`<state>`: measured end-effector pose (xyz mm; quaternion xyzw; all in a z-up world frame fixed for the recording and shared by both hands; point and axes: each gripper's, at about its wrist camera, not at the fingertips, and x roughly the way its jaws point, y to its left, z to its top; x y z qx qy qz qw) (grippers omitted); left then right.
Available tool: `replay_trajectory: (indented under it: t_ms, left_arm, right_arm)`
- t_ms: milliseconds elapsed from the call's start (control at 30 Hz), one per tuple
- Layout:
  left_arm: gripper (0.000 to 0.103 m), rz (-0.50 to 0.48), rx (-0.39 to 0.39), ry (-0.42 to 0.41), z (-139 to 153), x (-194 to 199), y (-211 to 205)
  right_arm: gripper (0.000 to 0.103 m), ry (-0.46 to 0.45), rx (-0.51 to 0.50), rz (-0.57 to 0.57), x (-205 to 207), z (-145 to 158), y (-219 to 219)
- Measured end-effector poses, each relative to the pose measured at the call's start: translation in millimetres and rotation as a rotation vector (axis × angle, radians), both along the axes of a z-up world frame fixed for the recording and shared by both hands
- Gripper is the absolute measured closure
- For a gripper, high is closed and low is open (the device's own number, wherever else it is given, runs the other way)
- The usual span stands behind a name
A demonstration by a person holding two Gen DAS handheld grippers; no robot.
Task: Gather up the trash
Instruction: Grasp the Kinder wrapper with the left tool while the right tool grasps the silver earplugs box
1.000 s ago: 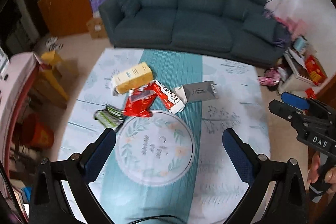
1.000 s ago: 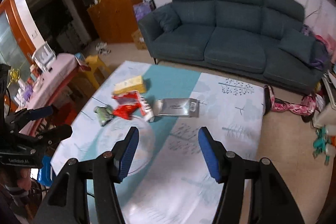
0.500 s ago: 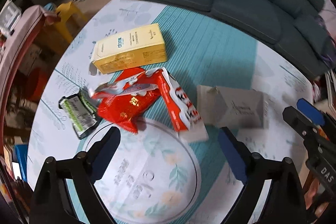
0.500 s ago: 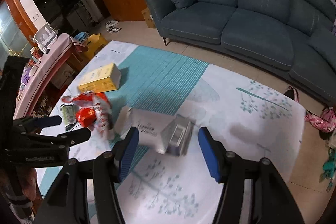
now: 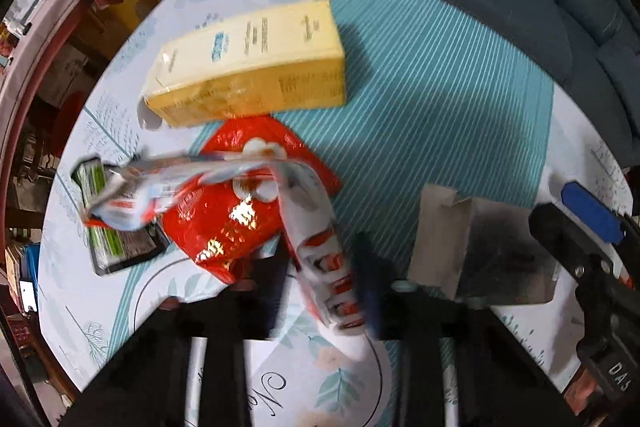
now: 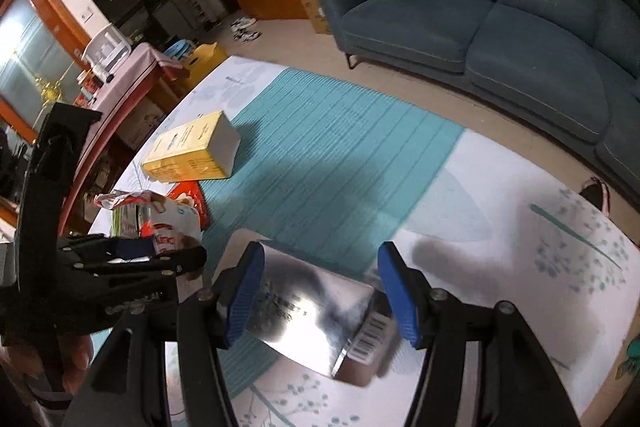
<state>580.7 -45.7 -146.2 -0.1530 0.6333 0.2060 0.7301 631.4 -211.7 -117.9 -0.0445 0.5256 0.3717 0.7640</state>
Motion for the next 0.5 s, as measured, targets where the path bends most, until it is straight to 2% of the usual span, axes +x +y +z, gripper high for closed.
replay_trajectory:
  t_ms: [133, 167, 200, 267, 367, 500]
  left_arm:
    - [0.083, -0.029, -0.04, -0.028, 4, -13, -1]
    - [0.083, -0.038, -0.045, -0.033, 5, -18, -2]
    - [0.084, -0.051, -0.052, -0.04, 7, -24, -3]
    - [0.084, -0.067, -0.064, -0.045, 9, -36, -4]
    - [0.084, -0.079, -0.1, -0.056, 13, -56, -3]
    - [0.084, -0.079, -0.149, -0.083, 20, -81, 2]
  right_arm:
    - [0.044, 0.043, -0.014, 0.047, 1, -9, 10]
    - [0.041, 0.053, -0.019, 0.065, -1, -12, 12]
    - [0.033, 0.061, -0.023, 0.082, -2, -13, 14]
    - [0.025, 0.068, -0.042, 0.127, -8, -16, 17]
    - [0.025, 0.068, -0.07, 0.207, -21, -18, 21]
    - [0.024, 0.009, -0.137, 0.293, -43, -18, 30]
